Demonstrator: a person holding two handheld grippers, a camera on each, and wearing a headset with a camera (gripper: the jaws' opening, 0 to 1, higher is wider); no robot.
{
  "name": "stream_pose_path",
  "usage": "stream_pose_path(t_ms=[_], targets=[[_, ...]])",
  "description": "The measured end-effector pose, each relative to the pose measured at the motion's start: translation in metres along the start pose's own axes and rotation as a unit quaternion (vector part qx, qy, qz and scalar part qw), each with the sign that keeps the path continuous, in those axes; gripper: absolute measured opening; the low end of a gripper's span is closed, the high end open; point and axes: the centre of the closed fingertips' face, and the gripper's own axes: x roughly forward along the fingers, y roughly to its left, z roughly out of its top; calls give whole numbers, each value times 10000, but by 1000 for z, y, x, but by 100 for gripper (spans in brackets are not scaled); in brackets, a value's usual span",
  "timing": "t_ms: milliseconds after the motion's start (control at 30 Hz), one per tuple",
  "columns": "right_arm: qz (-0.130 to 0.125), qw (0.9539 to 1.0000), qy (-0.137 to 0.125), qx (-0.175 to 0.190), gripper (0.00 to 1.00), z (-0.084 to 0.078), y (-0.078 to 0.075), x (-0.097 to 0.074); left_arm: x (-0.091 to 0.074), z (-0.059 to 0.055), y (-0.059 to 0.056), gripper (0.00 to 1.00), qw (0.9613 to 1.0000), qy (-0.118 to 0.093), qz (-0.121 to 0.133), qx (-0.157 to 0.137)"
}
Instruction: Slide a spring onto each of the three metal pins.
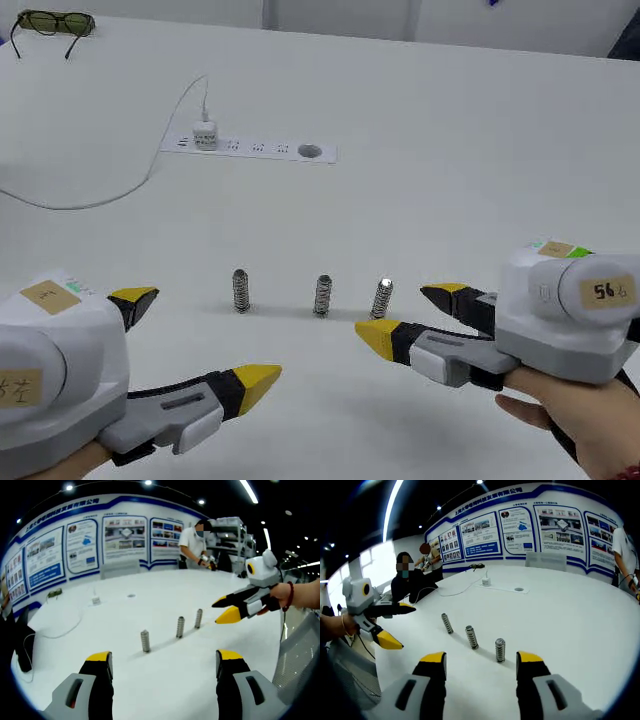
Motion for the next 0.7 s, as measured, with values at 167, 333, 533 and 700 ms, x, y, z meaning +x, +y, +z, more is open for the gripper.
stream_pose_path(t_ms=[167, 333, 533, 700], targets=[[13, 10000, -29, 22, 60, 1, 7, -8, -4, 2, -3, 87, 9999, 0, -63, -146], [47, 10000, -53, 1, 63, 2, 15, -16, -8, 1, -5, 87, 9999, 42, -66, -80], [76, 10000, -10, 3, 66, 0, 21, -24, -14, -3, -8, 88, 9999, 127, -84, -38], [87, 9999, 43, 60, 70, -6, 28, -32, -21, -4, -10, 89, 9999, 134, -60, -64]])
